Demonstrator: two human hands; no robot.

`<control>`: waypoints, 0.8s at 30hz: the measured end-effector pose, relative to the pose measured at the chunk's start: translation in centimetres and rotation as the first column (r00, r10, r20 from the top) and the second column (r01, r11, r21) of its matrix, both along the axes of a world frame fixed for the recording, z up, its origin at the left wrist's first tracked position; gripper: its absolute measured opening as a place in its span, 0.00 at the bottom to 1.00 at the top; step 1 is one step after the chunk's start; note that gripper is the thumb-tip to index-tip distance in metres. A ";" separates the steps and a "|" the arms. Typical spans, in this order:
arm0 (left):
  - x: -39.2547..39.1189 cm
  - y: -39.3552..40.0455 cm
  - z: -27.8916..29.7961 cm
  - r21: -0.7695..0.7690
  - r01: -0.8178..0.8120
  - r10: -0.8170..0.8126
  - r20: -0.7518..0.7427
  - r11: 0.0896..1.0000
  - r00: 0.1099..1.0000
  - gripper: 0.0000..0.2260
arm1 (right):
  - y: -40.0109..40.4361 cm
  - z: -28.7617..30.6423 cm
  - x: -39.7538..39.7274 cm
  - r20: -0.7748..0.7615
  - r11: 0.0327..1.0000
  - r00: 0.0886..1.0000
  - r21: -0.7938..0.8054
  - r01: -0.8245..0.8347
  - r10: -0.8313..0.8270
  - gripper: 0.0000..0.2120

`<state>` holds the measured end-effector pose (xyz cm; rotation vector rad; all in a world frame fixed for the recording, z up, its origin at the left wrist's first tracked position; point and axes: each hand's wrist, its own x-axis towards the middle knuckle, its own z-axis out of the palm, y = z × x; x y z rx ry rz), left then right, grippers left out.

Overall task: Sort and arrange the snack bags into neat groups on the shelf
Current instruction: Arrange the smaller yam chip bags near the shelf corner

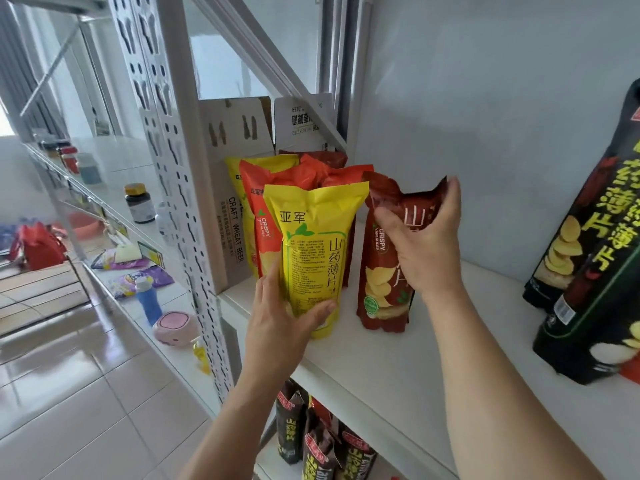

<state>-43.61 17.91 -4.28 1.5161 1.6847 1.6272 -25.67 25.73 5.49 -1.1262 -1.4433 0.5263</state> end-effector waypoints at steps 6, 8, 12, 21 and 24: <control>0.2 -0.6 -0.8 -0.021 -0.016 0.016 0.007 1.000 1.000 0.36 | 1.0 -4.0 0.0 -0.219 0.990 0.971 -0.090 -0.112 0.090 0.28; 0.1 -0.6 -0.5 -0.037 -0.006 0.005 -0.018 0.999 1.000 0.33 | 1.6 -4.1 -0.7 -0.225 0.985 0.965 -0.077 -0.156 0.135 0.29; -0.2 -0.5 0.4 -0.080 0.014 -0.019 -0.062 0.997 0.998 0.31 | 3.3 -4.2 -1.9 -0.211 0.980 0.963 -0.064 -0.187 0.170 0.29; 0.3 0.5 0.4 -0.156 -0.016 0.009 -0.049 0.988 0.999 0.35 | 3.4 -5.3 -2.4 -0.161 0.973 0.966 -0.084 -0.216 0.200 0.30; 0.9 -0.5 0.0 -0.132 -0.037 0.034 -0.025 0.991 0.999 0.41 | 2.1 -5.7 -1.4 -0.141 0.968 0.972 -0.136 -0.209 0.189 0.40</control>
